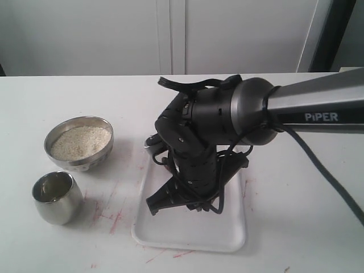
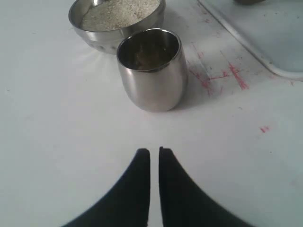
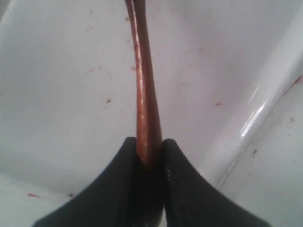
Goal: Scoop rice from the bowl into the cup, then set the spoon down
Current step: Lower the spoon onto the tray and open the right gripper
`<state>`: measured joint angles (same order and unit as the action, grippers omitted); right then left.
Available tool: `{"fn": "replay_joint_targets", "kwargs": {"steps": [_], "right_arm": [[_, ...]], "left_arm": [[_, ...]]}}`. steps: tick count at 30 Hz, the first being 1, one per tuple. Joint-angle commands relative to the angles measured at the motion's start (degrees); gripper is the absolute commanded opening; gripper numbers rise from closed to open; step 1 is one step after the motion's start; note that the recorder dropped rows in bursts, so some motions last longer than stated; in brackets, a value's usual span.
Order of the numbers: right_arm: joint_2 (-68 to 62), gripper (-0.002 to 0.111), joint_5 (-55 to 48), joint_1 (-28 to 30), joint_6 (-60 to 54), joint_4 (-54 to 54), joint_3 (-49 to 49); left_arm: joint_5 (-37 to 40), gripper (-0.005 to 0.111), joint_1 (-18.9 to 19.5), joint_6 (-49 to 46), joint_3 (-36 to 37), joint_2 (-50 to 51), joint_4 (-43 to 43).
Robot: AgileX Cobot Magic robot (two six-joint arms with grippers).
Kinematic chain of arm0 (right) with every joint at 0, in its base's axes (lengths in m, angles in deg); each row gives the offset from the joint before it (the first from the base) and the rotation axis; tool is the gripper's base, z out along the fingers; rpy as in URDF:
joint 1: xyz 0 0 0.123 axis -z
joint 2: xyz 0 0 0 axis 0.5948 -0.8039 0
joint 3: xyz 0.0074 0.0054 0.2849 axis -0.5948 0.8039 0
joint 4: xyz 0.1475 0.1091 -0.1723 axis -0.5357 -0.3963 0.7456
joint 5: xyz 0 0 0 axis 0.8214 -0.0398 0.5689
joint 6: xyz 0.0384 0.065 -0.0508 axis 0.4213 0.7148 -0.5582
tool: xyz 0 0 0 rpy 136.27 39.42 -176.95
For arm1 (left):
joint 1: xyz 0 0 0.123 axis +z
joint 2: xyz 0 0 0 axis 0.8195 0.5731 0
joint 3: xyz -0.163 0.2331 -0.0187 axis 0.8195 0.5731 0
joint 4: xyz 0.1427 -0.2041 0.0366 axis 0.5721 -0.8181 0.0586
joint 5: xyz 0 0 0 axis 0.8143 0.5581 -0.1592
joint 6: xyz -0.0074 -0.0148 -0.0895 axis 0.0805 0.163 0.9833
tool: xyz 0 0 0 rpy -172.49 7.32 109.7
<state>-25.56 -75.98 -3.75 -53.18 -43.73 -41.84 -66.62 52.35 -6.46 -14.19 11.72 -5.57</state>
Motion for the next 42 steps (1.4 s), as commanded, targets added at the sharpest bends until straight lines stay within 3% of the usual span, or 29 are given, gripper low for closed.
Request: {"fn": "replay_joint_targets", "kwargs": {"steps": [1,15,26,42], "right_arm": [[-0.72,0.0,-0.45,0.29,-1.94,-1.33,0.22],[-0.77,0.001,-0.68,0.29,-2.15,-1.18,0.22],[-0.77,0.031,-1.72,0.29,-2.96,-1.18,0.22],[-0.66,0.031,-1.45,0.29,-3.05,0.49,0.22]], "left_arm": [[0.19,0.014,-0.31,-0.2,0.29,-0.17,-0.62],[0.19,0.014,-0.31,-0.2,0.29,-0.17,-0.62],[0.19,0.014,-0.31,-0.2,0.29,-0.17,-0.62],[0.19,0.014,-0.31,-0.2,0.29,-0.17,-0.62]]}}
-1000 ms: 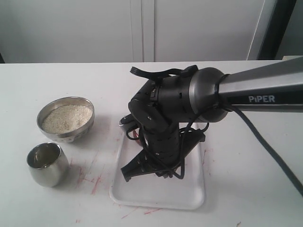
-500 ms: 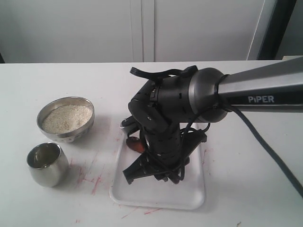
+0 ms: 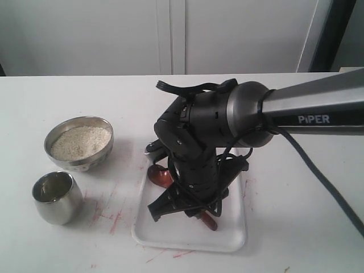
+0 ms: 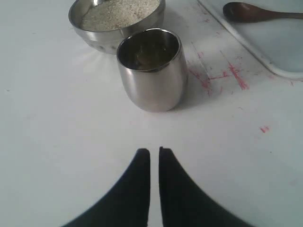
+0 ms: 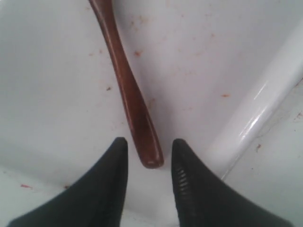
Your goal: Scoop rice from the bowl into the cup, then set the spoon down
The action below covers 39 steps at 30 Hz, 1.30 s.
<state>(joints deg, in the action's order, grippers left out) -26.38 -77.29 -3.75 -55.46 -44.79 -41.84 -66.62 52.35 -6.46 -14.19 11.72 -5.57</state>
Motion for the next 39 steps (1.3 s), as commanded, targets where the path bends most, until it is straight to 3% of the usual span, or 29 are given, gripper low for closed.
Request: {"fn": "replay_joint_targets", "kwargs": {"steps": [1,3,7,25,39], "right_arm": [[0.36,0.03,0.08,0.29,-0.78,2.45,0.22],[1.02,0.025,0.08,0.29,-0.78,3.42,0.22],[4.08,0.0,1.96,0.29,0.03,3.94,0.22],[30.14,0.0,15.6,0.29,0.34,4.04,0.97],[62.04,0.0,36.28,0.29,-1.34,4.18,21.75]], "left_arm": [[0.19,0.014,-0.31,-0.2,0.29,-0.17,-0.62],[0.19,0.014,-0.31,-0.2,0.29,-0.17,-0.62],[0.19,0.014,-0.31,-0.2,0.29,-0.17,-0.62],[0.19,0.014,-0.31,-0.2,0.29,-0.17,-0.62],[0.19,0.014,-0.31,-0.2,0.29,-0.17,-0.62]]}}
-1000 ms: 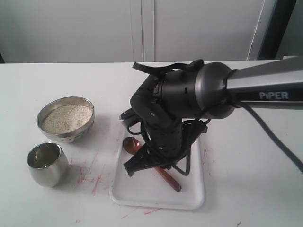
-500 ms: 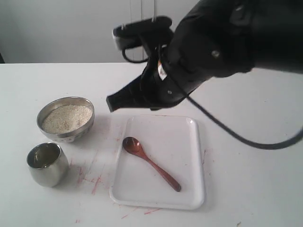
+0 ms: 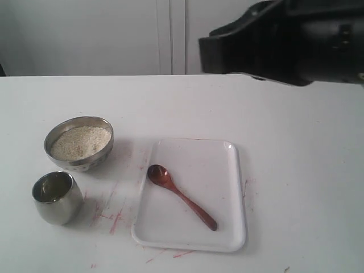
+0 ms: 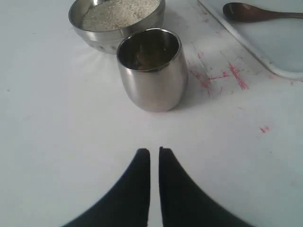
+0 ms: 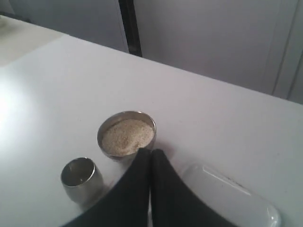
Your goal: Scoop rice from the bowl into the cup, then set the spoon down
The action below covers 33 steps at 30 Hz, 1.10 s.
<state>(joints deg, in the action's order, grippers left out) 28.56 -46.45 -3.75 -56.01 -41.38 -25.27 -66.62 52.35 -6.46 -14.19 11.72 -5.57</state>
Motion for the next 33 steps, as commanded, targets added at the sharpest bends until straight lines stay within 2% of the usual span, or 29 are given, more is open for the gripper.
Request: {"fn": "replay_joint_targets", "kwargs": {"steps": [1,6,22,29,33], "right_arm": [[8.69,0.0,6.55,0.29,-0.79,0.76,6.39],[19.47,0.0,11.21,0.29,-0.79,0.64,13.77],[47.96,0.0,15.88,0.29,-1.63,0.64,25.96],[55.49,0.0,14.57,0.29,-1.63,0.64,28.4],[55.49,0.0,12.88,0.29,-1.72,0.64,28.93]], "left_arm": [[0.19,0.014,-0.31,-0.2,0.29,-0.17,-0.62],[0.19,0.014,-0.31,-0.2,0.29,-0.17,-0.62],[0.19,0.014,-0.31,-0.2,0.29,-0.17,-0.62],[0.19,0.014,-0.31,-0.2,0.29,-0.17,-0.62],[0.19,0.014,-0.31,-0.2,0.29,-0.17,-0.62]]}}
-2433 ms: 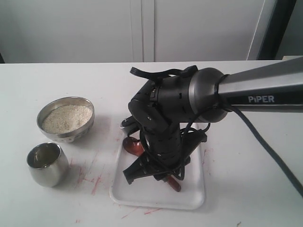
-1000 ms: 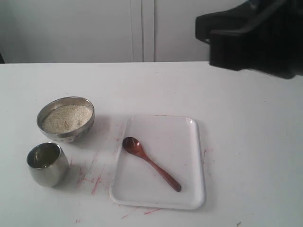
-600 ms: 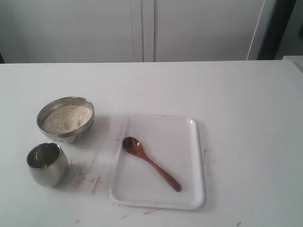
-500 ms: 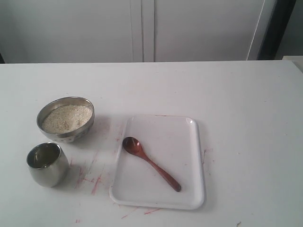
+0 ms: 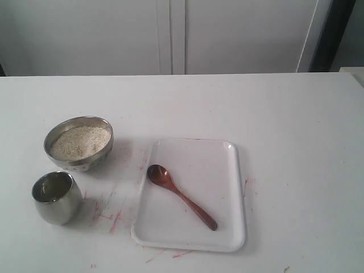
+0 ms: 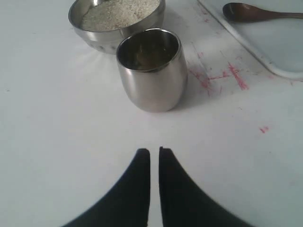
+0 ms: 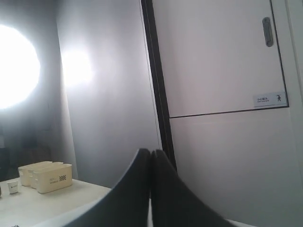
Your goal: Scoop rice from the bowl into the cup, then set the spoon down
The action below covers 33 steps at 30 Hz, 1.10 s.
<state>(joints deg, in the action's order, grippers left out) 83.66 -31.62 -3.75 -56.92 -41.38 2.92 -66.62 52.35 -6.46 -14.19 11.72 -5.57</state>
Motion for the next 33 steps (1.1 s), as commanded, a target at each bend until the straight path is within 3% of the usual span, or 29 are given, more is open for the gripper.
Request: {"fn": "replay_joint_targets", "kwargs": {"steps": [1,7,19,33], "right_arm": [[0.39,0.0,-2.27,0.29,-0.8,0.64,0.74],[0.39,0.0,-3.87,0.29,-0.96,0.64,2.71],[0.39,0.0,4.84,0.29,-0.64,0.43,15.57],[0.39,0.0,5.39,0.29,-0.76,2.71,27.92]], "left_arm": [[0.19,0.014,-0.31,-0.2,0.29,-0.17,-0.62],[0.19,0.014,-0.31,-0.2,0.29,-0.17,-0.62],[0.19,0.014,-0.31,-0.2,0.29,-0.17,-0.62],[0.19,0.014,-0.31,-0.2,0.29,-0.17,-0.62]]}}
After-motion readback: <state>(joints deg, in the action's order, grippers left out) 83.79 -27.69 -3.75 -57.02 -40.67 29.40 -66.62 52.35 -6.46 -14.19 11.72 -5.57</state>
